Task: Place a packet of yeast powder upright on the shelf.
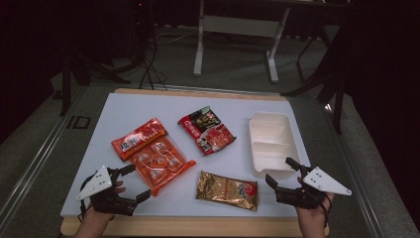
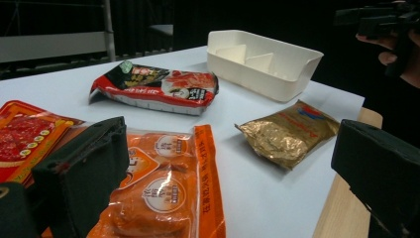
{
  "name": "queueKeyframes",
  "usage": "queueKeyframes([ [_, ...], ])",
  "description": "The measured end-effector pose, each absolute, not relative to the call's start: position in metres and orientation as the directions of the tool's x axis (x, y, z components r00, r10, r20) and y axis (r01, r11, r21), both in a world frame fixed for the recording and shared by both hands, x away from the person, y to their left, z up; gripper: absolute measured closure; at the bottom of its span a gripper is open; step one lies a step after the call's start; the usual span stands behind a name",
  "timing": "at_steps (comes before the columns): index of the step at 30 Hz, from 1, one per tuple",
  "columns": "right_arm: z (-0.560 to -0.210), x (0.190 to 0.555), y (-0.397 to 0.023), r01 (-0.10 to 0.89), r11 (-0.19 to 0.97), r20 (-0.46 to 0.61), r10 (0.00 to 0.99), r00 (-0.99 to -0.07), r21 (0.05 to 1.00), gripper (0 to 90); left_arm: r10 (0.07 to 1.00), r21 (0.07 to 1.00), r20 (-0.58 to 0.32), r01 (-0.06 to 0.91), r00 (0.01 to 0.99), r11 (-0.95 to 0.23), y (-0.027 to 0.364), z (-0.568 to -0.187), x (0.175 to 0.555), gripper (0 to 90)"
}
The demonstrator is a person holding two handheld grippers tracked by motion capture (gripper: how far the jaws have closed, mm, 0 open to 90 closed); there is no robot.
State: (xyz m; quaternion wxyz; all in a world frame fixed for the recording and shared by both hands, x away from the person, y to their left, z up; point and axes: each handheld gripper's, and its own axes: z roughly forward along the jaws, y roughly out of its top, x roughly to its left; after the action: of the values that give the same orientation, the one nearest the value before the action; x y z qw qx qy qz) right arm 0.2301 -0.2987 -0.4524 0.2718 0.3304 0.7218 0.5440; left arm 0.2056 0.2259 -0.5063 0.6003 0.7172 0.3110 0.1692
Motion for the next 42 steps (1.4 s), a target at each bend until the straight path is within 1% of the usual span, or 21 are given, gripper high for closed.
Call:
queueKeyframes([
  [2,-0.452,0.231,-0.3,0.182,0.181,-0.023,0.767,-0.641,0.967,13.7,0.653,0.967,-0.127,0.239,0.747,-0.084,0.227,-0.506,0.206,1.5],
  [4,-0.451,0.23,-0.3,0.181,0.195,-0.037,0.773,-0.633,0.964,13.7,0.659,0.969,-0.116,0.231,0.744,-0.09,0.229,-0.506,0.207,1.5],
  [9,-0.447,0.229,-0.3,0.168,0.214,-0.062,0.774,-0.631,0.962,14.4,0.661,0.965,-0.142,0.251,0.737,-0.073,0.233,-0.509,0.211,1.5],
  [10,-0.444,0.228,-0.3,0.161,0.226,-0.077,0.774,-0.629,0.961,15.8,0.66,0.963,-0.153,0.26,0.735,-0.067,0.234,-0.509,0.213,1.5],
  [13,-0.439,0.228,-0.3,0.161,0.233,-0.083,0.774,-0.628,0.959,16.1,0.658,0.963,-0.151,0.26,0.738,-0.069,0.233,-0.51,0.213,1.4],
  [17,-0.428,0.23,-0.297,0.147,0.227,-0.077,0.751,-0.656,0.963,16.9,0.653,0.963,-0.15,0.26,0.742,-0.075,0.231,-0.51,0.214,1.5],
  [20,-0.421,0.232,-0.291,0.14,0.254,-0.091,0.722,-0.685,0.957,16.8,0.65,0.962,-0.147,0.26,0.746,-0.082,0.23,-0.51,0.214,1.5],
  [23,-0.414,0.238,-0.283,0.131,0.271,-0.096,0.686,-0.722,0.954,15.5,0.648,0.962,-0.145,0.26,0.747,-0.085,0.229,-0.51,0.214,1.5],
  [26,-0.41,0.244,-0.276,0.127,0.291,-0.109,0.675,-0.73,0.948,14.5,0.65,0.962,-0.15,0.261,0.745,-0.077,0.23,-0.51,0.214,1.5],
  [31,-0.402,0.255,-0.265,0.151,0.302,-0.087,0.649,-0.756,0.941,12.0,0.649,0.962,-0.15,0.262,0.746,-0.079,0.23,-0.511,0.215,1.5],
  [32,-0.401,0.258,-0.261,0.16,0.3,-0.07,0.631,-0.773,0.94,11.3,0.648,0.962,-0.15,0.263,0.746,-0.079,0.23,-0.511,0.215,1.5],
  [36,-0.399,0.264,-0.251,0.154,0.3,-0.058,0.595,-0.801,0.941,10.2,0.645,0.961,-0.147,0.262,0.75,-0.085,0.23,-0.511,0.214,1.5],
  [39,-0.399,0.268,-0.24,0.145,0.323,-0.076,0.582,-0.81,0.935,9.6,0.643,0.96,-0.152,0.267,0.751,-0.084,0.23,-0.511,0.215,1.5],
  [42,-0.4,0.272,-0.232,0.147,0.336,-0.066,0.549,-0.833,0.93,9.0,0.64,0.96,-0.152,0.266,0.753,-0.086,0.229,-0.512,0.215,1.4],
])
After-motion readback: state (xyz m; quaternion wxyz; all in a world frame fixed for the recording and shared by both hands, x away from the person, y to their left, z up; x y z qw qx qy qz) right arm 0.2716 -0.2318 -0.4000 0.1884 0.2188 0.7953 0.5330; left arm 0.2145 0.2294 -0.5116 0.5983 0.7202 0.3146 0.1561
